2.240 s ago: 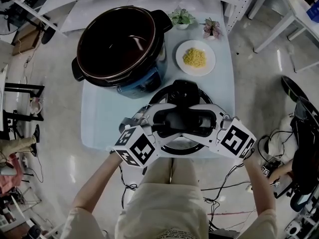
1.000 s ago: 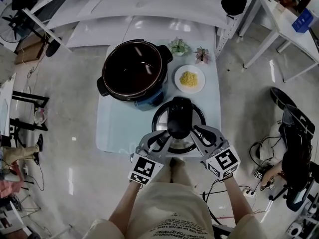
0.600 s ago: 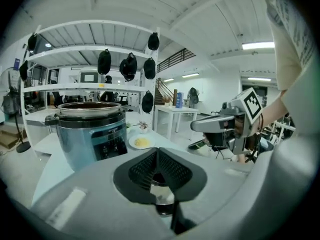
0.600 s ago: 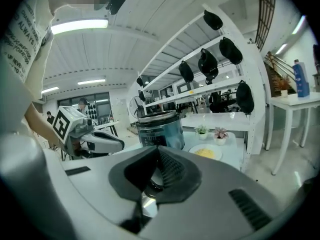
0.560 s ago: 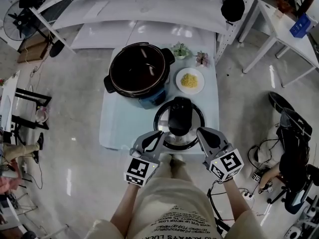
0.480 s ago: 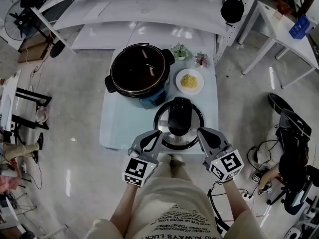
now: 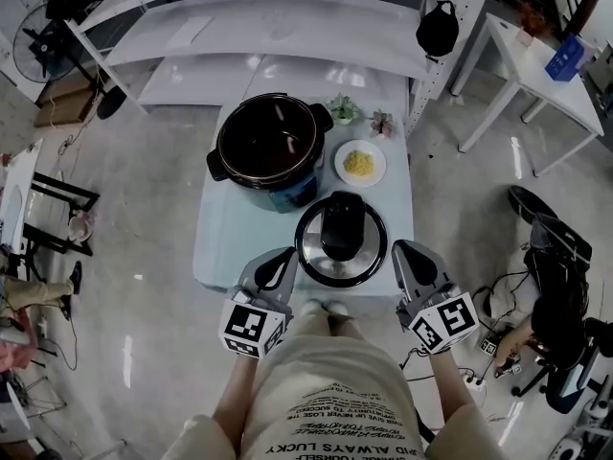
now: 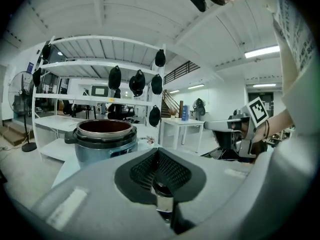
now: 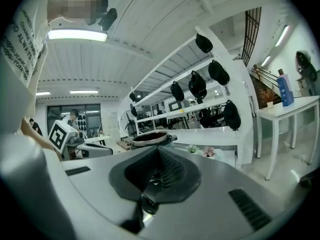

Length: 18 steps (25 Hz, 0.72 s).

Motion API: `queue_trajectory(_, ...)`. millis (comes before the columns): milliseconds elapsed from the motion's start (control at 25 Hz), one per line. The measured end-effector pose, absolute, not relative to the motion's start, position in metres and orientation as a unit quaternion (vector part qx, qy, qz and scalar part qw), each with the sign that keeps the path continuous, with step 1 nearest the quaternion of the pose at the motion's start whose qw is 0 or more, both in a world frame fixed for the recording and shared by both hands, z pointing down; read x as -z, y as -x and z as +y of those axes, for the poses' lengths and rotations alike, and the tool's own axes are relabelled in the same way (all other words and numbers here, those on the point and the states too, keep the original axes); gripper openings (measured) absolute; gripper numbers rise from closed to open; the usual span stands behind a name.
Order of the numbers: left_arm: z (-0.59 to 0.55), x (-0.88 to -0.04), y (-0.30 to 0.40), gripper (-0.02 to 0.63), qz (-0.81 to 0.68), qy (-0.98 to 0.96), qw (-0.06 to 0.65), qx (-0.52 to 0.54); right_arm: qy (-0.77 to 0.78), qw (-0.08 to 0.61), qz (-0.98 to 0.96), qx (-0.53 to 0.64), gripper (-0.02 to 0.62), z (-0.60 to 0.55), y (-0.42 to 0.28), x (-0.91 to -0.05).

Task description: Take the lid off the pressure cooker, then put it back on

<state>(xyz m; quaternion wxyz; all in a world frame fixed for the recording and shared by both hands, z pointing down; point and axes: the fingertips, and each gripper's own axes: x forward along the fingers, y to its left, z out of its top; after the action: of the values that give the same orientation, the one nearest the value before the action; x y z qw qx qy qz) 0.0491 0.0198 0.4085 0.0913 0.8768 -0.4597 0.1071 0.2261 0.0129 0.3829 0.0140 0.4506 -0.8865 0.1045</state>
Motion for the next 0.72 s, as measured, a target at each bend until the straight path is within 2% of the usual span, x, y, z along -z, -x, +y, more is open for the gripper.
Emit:
queue_trajectory(280,0.012,-0.416,-0.041,0.026,-0.453,-0.878,0.093,-0.123,-0.460,-0.013,-0.879,-0.123,0.006,0.013,-0.228,-0.382)
queue_trajectory(560,0.004,-0.431,-0.047,0.029,-0.411,-0.894,0.102,-0.144,-0.468,0.012,-0.874,-0.131,0.011,0.007,-0.223,-0.403)
queue_trajectory(600,0.002,-0.432,-0.049,0.048,-0.405,-0.897,0.104,-0.142,-0.466,0.013,-0.875,-0.133,0.034,0.006,-0.222,-0.405)
queue_trajectory(680,-0.002,-0.435,-0.054,0.175,-0.388,-0.905,0.109,-0.141,-0.454,0.020,-0.880,-0.137,0.132,0.004,-0.219,-0.412)
queue_trajectory(720,-0.003,-0.438,-0.057,0.203,-0.377,-0.909,0.108,-0.145,-0.446,0.029,-0.884,-0.136,0.149,0.004,-0.216,-0.416)
